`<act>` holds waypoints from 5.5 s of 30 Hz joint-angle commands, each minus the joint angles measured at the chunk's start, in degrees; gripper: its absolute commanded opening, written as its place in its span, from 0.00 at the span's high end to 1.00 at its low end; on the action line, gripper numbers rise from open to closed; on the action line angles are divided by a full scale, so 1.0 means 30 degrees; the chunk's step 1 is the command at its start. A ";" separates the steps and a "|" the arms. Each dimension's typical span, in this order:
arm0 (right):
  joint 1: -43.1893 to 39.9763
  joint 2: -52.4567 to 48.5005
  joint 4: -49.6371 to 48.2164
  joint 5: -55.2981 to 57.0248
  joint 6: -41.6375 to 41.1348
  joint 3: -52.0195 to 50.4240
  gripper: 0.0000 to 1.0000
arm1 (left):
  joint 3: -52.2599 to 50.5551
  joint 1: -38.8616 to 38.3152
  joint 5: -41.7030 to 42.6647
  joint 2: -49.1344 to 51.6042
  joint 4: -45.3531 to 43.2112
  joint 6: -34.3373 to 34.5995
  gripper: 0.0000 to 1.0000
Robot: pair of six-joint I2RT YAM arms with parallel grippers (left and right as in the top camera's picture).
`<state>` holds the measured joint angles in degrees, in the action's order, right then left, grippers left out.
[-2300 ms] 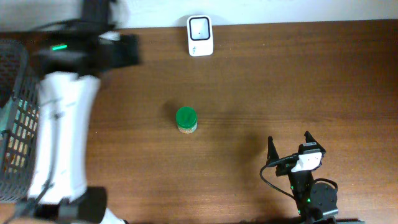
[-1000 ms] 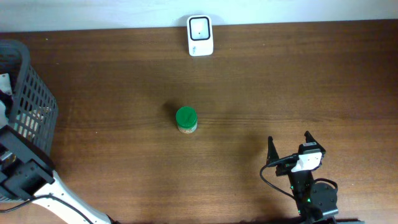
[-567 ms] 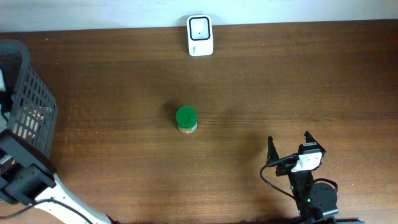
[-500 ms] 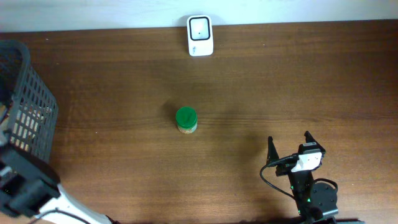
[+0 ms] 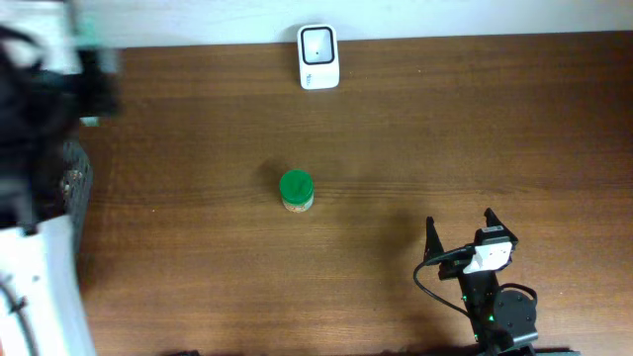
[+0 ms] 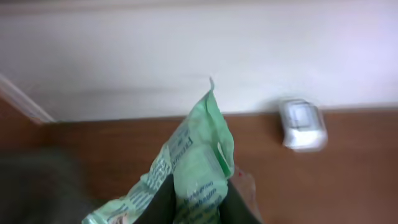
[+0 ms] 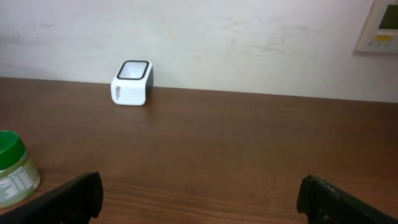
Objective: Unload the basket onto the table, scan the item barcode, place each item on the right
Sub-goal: 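Place the mint-green packet right of the jar with the left gripper, then reach the left gripper into the basket and grasp the white Pantene tube, then lay the white Pantene tube left of the jar with the left gripper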
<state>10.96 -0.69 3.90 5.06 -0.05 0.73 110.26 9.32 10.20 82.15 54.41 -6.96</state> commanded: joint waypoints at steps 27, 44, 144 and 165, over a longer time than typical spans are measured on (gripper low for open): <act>0.0087 0.0109 0.0095 0.0029 -0.0124 -0.0138 0.02 | -0.0168 -1.3231 -0.3832 1.3027 -0.2062 0.0168 1.00; 0.0087 0.0109 0.0095 0.0036 -0.0124 -0.0138 0.01 | -0.0168 -1.6356 -0.3738 1.5176 -0.1909 0.1472 0.57; 0.0087 0.0109 0.0095 0.0029 -0.0124 -0.0138 0.02 | -0.4983 -0.3111 -0.4211 0.2113 0.1166 0.2543 1.00; 0.0087 0.0109 0.0095 0.0029 -0.0124 -0.0138 0.01 | -0.7133 -0.7337 -0.0525 1.0717 0.0189 0.7308 0.23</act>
<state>10.96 -0.69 3.90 5.06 -0.05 0.73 86.52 -12.91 4.84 114.65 55.07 13.89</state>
